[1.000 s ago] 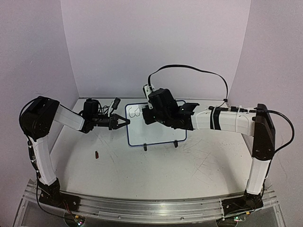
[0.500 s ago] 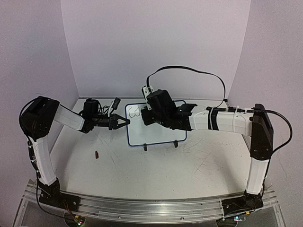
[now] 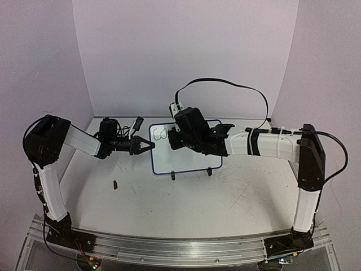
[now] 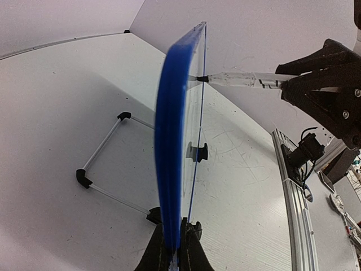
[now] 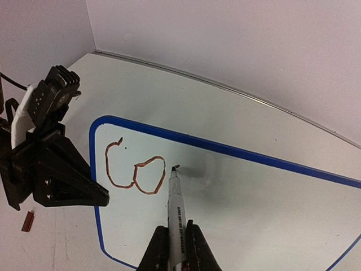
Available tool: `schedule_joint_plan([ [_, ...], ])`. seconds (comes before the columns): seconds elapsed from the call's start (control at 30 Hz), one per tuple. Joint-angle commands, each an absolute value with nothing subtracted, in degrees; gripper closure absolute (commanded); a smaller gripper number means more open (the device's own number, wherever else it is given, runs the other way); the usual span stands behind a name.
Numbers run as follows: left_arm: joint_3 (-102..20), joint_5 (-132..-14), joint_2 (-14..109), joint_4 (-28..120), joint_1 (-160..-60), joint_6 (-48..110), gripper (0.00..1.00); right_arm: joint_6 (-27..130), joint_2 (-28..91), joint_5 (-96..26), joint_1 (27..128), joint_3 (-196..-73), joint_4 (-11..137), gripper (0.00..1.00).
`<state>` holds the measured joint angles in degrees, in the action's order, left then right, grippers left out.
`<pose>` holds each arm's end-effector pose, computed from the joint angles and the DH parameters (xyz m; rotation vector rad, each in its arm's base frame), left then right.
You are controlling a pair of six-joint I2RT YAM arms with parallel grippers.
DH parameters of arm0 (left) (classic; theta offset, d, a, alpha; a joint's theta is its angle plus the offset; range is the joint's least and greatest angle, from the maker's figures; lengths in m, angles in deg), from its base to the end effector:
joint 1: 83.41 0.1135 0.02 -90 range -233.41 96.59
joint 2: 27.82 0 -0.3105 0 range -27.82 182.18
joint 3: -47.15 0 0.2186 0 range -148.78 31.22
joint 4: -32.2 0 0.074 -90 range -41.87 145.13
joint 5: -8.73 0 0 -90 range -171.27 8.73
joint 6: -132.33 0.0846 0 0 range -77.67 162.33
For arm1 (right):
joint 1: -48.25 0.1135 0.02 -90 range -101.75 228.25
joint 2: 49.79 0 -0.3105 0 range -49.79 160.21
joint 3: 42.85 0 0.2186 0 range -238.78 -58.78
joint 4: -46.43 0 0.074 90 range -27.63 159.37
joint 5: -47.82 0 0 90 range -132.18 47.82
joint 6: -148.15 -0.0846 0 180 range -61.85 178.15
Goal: Write a sentence on the whiteboard
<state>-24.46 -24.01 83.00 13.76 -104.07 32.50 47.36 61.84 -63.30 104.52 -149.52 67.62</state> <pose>0.3601 -0.2118 0.2231 0.8671 1.7730 -1.3079 0.2972 0.3902 0.3158 -0.5591 1.9354 0.3777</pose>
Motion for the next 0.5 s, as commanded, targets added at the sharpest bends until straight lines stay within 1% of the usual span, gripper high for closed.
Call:
schedule_joint_plan([
  [0.0,-25.02,-28.79,81.49,15.43,-103.81,34.86,1.0,45.88,61.84,-63.05,104.49,-150.01,67.55,1.0],
  [0.47,-25.03,-28.76,81.49,15.58,-103.72,34.86,1.0,44.54,60.89,-62.6,104.66,-147.87,67.73,1.0],
])
